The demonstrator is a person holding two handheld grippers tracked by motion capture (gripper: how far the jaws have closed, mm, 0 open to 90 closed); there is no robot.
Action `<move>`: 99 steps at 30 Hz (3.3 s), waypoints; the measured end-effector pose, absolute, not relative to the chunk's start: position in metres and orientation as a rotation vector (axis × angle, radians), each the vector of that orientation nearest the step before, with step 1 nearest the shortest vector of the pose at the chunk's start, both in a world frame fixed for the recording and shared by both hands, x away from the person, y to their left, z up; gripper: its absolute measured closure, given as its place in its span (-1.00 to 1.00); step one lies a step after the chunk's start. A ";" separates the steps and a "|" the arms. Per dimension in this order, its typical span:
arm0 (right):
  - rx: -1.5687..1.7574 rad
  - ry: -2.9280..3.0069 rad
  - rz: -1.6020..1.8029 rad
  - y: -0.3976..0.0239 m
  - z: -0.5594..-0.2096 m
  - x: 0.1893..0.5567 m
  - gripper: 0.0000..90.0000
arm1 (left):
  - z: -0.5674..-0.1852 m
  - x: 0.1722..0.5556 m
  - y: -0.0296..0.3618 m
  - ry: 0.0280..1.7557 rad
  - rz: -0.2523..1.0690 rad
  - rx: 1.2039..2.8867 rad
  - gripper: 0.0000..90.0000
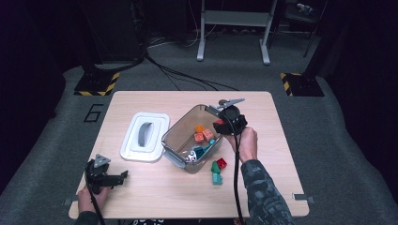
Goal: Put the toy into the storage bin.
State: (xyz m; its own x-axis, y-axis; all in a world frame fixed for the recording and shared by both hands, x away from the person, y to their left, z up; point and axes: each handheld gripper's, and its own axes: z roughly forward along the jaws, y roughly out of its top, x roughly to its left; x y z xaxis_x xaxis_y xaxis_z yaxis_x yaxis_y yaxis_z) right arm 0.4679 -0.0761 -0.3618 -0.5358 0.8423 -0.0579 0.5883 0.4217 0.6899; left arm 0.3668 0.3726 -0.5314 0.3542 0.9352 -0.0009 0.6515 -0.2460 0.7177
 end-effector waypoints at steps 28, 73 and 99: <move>1.226 2.336 0.843 -0.076 -0.372 0.463 -0.22 | -0.532 0.367 0.372 1.374 0.591 1.979 -0.96; 1.373 2.297 0.971 -0.132 -0.442 0.398 -0.82 | -0.532 0.367 0.372 1.375 0.583 1.983 -0.96; 1.438 2.348 0.801 -0.108 -0.487 0.421 0.73 | -0.532 0.367 0.372 1.375 0.588 1.979 -0.96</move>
